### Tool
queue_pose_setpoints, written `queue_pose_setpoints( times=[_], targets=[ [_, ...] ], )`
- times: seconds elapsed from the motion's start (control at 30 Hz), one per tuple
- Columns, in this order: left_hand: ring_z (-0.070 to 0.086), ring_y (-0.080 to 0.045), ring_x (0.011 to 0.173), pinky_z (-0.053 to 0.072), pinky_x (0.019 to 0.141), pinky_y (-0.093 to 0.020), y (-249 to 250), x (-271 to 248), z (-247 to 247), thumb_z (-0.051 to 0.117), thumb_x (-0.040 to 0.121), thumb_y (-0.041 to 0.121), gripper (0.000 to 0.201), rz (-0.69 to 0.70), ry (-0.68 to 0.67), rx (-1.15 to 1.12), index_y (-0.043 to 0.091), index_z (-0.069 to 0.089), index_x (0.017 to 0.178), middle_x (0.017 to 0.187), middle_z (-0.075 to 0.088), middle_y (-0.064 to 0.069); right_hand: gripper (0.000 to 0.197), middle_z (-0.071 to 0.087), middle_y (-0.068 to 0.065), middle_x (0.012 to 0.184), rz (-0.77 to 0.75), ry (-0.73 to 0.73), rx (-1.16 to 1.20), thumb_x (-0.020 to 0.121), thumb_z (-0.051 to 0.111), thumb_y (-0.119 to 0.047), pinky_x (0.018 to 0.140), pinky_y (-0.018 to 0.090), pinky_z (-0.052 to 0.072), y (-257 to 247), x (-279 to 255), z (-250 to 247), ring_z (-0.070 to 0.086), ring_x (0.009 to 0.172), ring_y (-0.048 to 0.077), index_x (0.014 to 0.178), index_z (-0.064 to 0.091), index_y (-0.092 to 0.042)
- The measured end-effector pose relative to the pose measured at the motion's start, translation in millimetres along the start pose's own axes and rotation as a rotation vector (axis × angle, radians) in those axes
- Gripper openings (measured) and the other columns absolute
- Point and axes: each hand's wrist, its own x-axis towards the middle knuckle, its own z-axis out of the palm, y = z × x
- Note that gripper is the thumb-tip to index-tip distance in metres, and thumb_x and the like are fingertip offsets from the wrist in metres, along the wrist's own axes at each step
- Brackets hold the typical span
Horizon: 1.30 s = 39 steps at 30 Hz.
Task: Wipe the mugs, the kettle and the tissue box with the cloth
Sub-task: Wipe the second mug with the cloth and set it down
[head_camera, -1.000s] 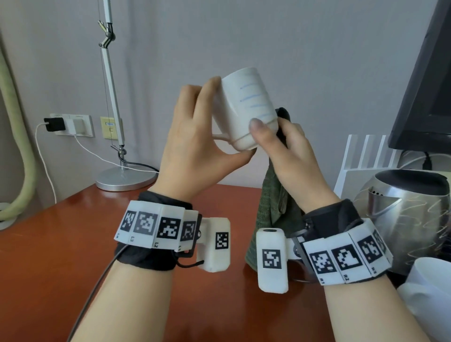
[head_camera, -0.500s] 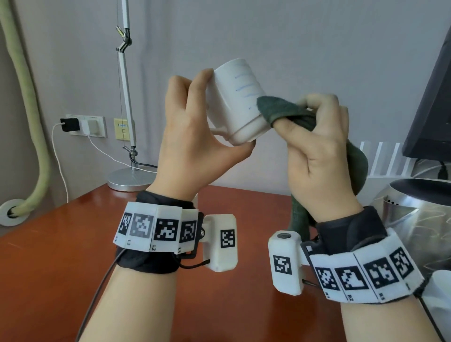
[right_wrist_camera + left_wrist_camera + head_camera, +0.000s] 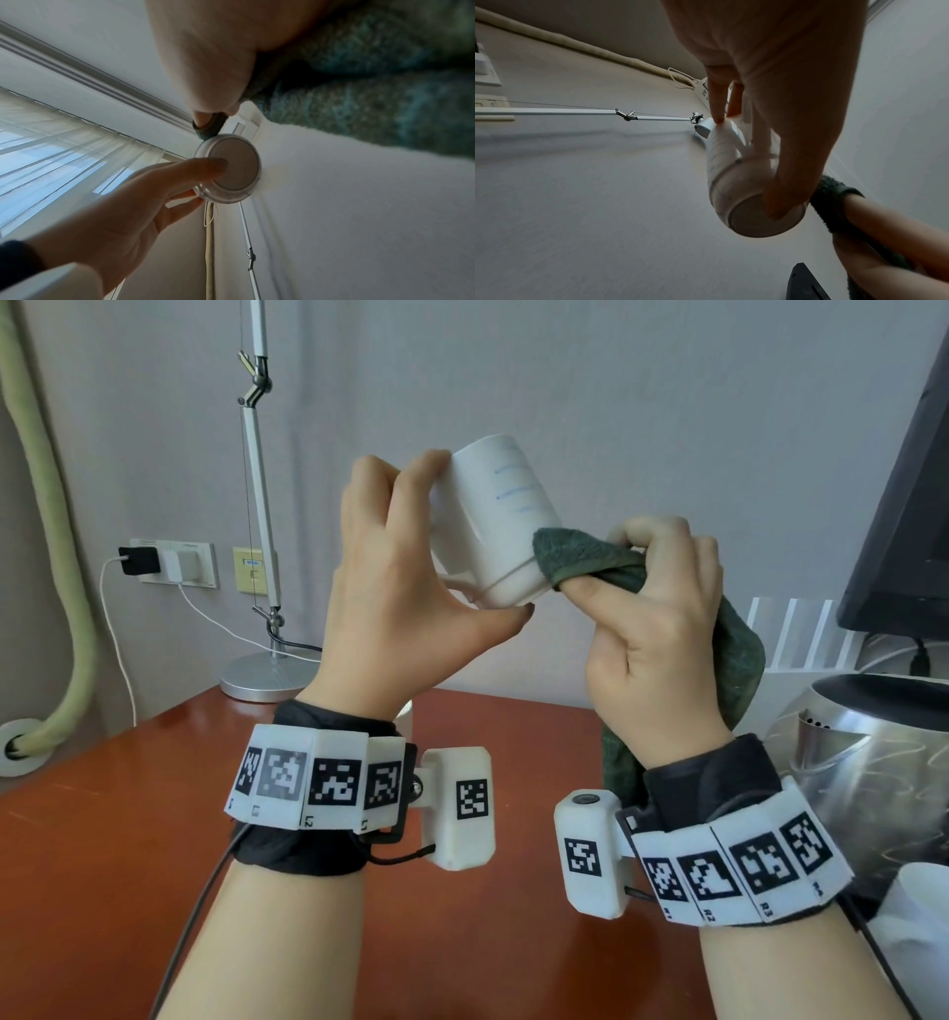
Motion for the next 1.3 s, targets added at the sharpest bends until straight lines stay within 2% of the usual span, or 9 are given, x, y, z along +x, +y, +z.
queue_pose_setpoints(
  times=[0.13,0.3,0.47,0.67,0.77,0.87,1.03,1.17,1.3],
  targets=[
    [0.05,-0.03,0.104,0.052,0.072,-0.043,1.9,-1.5,0.5,0.086,0.061,0.04,0.089,0.033,-0.012,0.012,0.0,0.049,0.132,0.109,0.035,-0.004,0.045,0.057,0.019,0.101,-0.032,-0.026,0.001,0.076,0.039,0.007,0.07,0.043,0.037,-4.4,2.4,1.0,0.037,0.086,0.027,0.093,0.075,-0.014],
    [0.049,-0.03,0.106,0.049,0.074,-0.039,0.0,-1.0,-3.6,0.086,0.059,0.037,0.091,0.033,-0.007,0.014,0.0,0.049,0.133,0.111,0.041,-0.013,0.046,0.056,0.022,0.102,0.023,0.01,-0.009,0.073,0.039,0.012,0.073,0.041,0.036,6.5,3.3,-3.4,0.038,0.088,0.027,0.092,0.075,-0.01],
    [0.05,-0.031,0.106,0.052,0.073,-0.041,3.8,-0.7,-4.6,0.087,0.061,0.038,0.09,0.047,-0.007,0.012,0.0,0.048,0.132,0.111,0.034,-0.004,0.043,0.057,0.02,0.098,-0.046,-0.002,0.014,0.075,0.043,0.011,0.069,0.045,0.038,-4.2,5.3,-5.8,0.044,0.083,0.033,0.09,0.076,-0.012],
    [0.05,-0.031,0.103,0.052,0.072,-0.046,8.6,-0.9,-1.5,0.081,0.063,0.04,0.087,0.078,-0.032,0.008,-0.002,0.049,0.132,0.109,0.043,-0.016,0.043,0.056,0.022,0.1,0.026,0.02,-0.009,0.074,0.04,0.009,0.071,0.043,0.038,1.6,6.7,-5.9,0.042,0.086,0.031,0.091,0.075,-0.009],
    [0.05,-0.032,0.103,0.052,0.07,-0.046,7.8,-1.5,-1.5,0.082,0.063,0.041,0.087,0.071,-0.043,0.016,-0.001,0.049,0.132,0.109,0.043,-0.016,0.04,0.057,0.022,0.097,0.008,0.026,0.026,0.073,0.041,0.01,0.069,0.044,0.039,-0.7,5.2,-5.9,0.046,0.083,0.035,0.085,0.075,-0.007],
    [0.051,-0.032,0.102,0.053,0.068,-0.048,11.2,-2.6,1.7,0.08,0.065,0.042,0.085,0.091,-0.058,0.012,0.0,0.049,0.132,0.109,0.042,-0.014,0.039,0.058,0.019,0.097,-0.041,0.005,0.05,0.073,0.039,0.004,0.067,0.045,0.039,-8.8,6.8,-6.0,0.042,0.083,0.03,0.081,0.075,-0.01],
    [0.05,-0.033,0.101,0.052,0.065,-0.048,15.3,-3.7,4.6,0.082,0.063,0.038,0.085,0.123,-0.079,0.002,-0.001,0.049,0.131,0.107,0.042,-0.014,0.043,0.056,0.021,0.103,0.02,0.012,-0.022,0.074,0.041,0.007,0.07,0.045,0.04,-3.6,8.1,-7.4,0.045,0.085,0.034,0.095,0.074,-0.01],
    [0.049,-0.033,0.102,0.052,0.069,-0.048,11.9,-2.6,-0.3,0.076,0.065,0.043,0.084,0.101,-0.059,0.008,0.0,0.049,0.132,0.107,0.039,-0.011,0.04,0.056,0.022,0.1,0.029,0.03,-0.002,0.073,0.04,0.009,0.07,0.046,0.039,2.4,6.5,-9.2,0.046,0.084,0.035,0.086,0.074,-0.006],
    [0.049,-0.03,0.1,0.052,0.061,-0.046,13.1,-3.5,2.2,0.077,0.066,0.044,0.082,0.127,-0.063,0.042,0.005,0.046,0.131,0.109,0.037,-0.007,0.04,0.057,0.02,0.098,-0.031,0.008,0.011,0.072,0.039,0.006,0.067,0.044,0.038,-5.1,8.0,-9.5,0.044,0.083,0.032,0.082,0.075,-0.008]
  ],
)
